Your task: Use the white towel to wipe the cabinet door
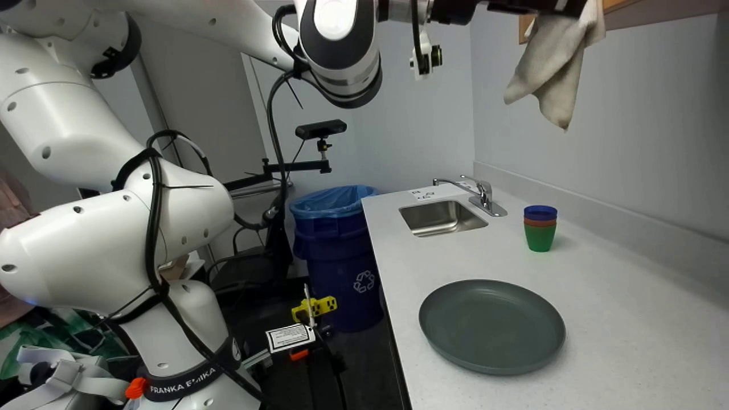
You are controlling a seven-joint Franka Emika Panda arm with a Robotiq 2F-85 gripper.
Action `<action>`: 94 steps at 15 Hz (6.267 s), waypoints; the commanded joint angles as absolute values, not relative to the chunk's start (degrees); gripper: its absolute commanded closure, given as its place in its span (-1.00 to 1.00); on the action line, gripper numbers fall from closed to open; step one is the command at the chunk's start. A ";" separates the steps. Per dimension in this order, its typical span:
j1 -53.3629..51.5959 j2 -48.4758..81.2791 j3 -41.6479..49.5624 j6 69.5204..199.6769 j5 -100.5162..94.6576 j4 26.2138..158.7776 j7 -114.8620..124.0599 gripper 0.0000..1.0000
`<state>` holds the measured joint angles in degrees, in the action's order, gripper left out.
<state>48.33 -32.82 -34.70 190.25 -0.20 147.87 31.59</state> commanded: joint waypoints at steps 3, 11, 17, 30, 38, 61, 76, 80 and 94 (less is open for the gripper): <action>43.11 -30.19 -31.27 174.02 1.90 142.10 28.00 0.97; 40.25 -38.45 -27.27 176.02 -2.70 136.17 27.70 0.97; 43.77 -38.24 -30.48 184.14 0.63 128.75 27.61 0.97; 53.92 -29.57 -40.54 191.73 9.27 126.02 25.29 0.97; 49.92 -28.92 -38.18 193.40 11.06 137.66 26.25 0.97; 23.41 -36.84 -13.79 168.62 0.13 136.89 23.68 0.97; 24.64 -21.94 -16.81 195.06 0.28 124.68 23.85 0.97; 24.42 -22.16 -16.51 194.08 0.51 127.30 24.01 0.97; 25.04 -20.94 -13.72 193.80 0.67 144.42 24.25 0.97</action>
<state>25.17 -28.72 -15.45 194.53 1.11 144.40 24.48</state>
